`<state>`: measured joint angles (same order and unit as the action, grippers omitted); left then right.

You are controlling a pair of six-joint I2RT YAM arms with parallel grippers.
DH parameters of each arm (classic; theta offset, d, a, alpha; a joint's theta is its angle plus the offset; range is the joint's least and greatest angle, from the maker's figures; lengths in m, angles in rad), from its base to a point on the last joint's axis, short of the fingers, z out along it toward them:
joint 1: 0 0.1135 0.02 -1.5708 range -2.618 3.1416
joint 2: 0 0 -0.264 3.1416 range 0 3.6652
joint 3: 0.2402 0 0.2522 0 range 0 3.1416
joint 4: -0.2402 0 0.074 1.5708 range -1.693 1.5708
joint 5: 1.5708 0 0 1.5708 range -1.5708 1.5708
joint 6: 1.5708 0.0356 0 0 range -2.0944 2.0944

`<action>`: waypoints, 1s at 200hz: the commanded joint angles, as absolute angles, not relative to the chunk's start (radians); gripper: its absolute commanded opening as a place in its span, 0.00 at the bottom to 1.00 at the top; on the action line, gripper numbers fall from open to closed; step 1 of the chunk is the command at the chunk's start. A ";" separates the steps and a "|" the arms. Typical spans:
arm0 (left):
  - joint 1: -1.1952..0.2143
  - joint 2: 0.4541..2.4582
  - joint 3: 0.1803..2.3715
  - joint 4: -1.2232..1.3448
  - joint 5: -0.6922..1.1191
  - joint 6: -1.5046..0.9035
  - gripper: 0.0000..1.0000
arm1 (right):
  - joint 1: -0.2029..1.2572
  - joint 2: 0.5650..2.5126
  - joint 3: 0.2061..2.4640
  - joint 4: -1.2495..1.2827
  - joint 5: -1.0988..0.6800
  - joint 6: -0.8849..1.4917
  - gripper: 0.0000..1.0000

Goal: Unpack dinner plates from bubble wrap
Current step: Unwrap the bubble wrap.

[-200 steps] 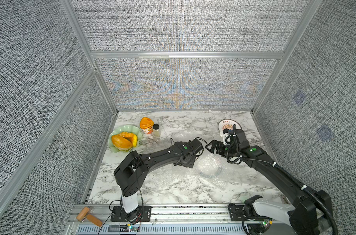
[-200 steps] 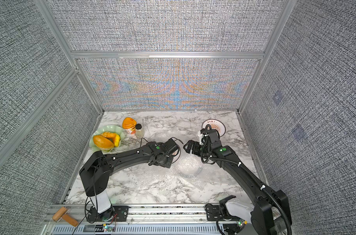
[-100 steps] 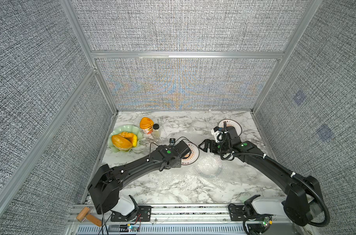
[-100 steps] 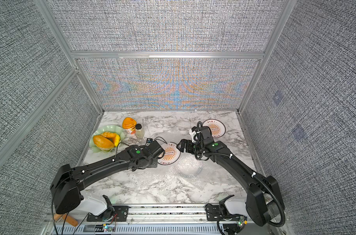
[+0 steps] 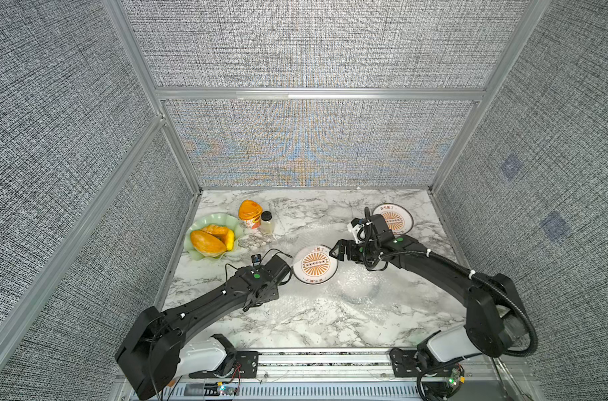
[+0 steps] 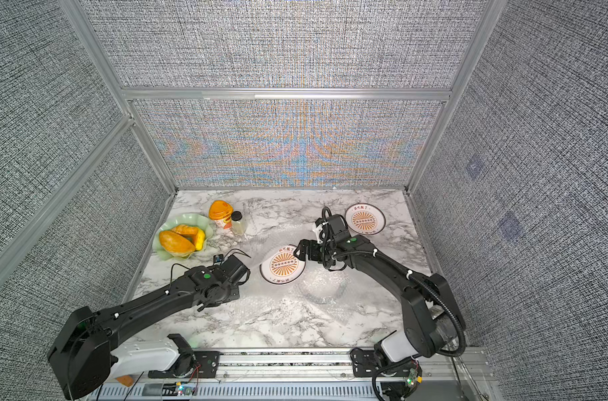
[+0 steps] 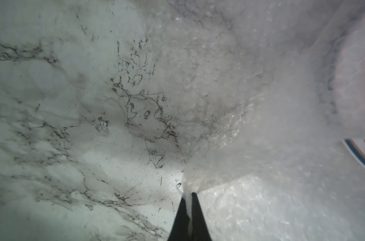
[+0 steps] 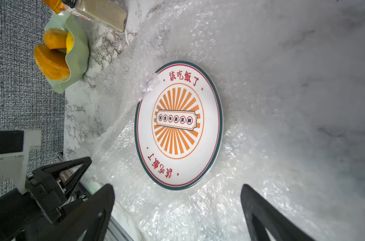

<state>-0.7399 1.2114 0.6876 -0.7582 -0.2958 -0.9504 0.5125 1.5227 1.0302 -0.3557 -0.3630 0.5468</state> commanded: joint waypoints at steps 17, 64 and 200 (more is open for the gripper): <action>-0.703 1.136 0.595 -0.608 -0.261 -0.960 0.23 | 0.532 1.595 1.057 -0.347 -0.353 0.508 0.86; -0.613 1.037 0.592 -0.546 -0.164 -0.920 0.46 | 0.549 1.681 1.084 -0.354 -0.346 0.485 0.68; -0.764 1.301 0.933 -0.491 0.043 -0.584 0.79 | 0.548 1.813 1.114 -0.359 -0.314 0.467 0.39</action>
<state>-0.7555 1.2701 0.9371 -0.5346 0.0040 -0.5903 0.5495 1.7988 1.1118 -0.3553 -0.3325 0.4736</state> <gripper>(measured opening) 0.787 0.394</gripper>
